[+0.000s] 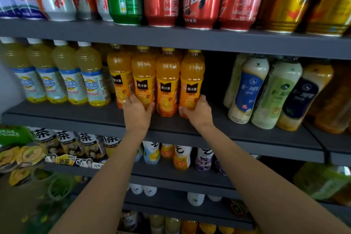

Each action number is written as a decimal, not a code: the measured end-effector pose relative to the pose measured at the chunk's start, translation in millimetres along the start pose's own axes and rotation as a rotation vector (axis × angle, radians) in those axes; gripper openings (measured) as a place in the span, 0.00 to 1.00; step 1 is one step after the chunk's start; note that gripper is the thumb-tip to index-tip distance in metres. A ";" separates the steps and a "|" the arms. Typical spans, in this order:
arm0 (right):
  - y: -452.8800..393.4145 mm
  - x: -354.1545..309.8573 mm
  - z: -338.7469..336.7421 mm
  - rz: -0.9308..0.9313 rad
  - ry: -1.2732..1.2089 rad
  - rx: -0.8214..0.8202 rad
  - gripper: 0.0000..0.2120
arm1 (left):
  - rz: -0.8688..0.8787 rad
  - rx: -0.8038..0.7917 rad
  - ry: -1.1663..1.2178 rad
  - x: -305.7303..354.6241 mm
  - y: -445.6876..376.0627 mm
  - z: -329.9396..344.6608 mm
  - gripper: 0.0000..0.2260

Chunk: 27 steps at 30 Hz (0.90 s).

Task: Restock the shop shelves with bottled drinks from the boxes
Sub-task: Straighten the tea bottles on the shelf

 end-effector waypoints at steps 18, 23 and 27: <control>130.9 76.3 -218.3 -0.314 0.285 0.142 0.24 | 0.477 0.066 0.136 224.8 163.3 78.8 0.15; 155.5 171.0 -334.6 -0.203 0.255 0.178 0.24 | 0.482 -0.001 0.078 317.5 222.2 152.3 0.16; 164.0 239.0 -422.9 -0.061 0.314 0.166 0.29 | 0.255 -0.181 0.109 366.8 250.9 222.3 0.23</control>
Point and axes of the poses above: each hand's wrist, its own y-axis away from the middle knuckle, its own z-axis out of the palm, x = y × z, the point moved 9 cm from there along -y, towards the middle knuckle, and after that the axes turned 11 degrees about -x, right-handed, at the moved point
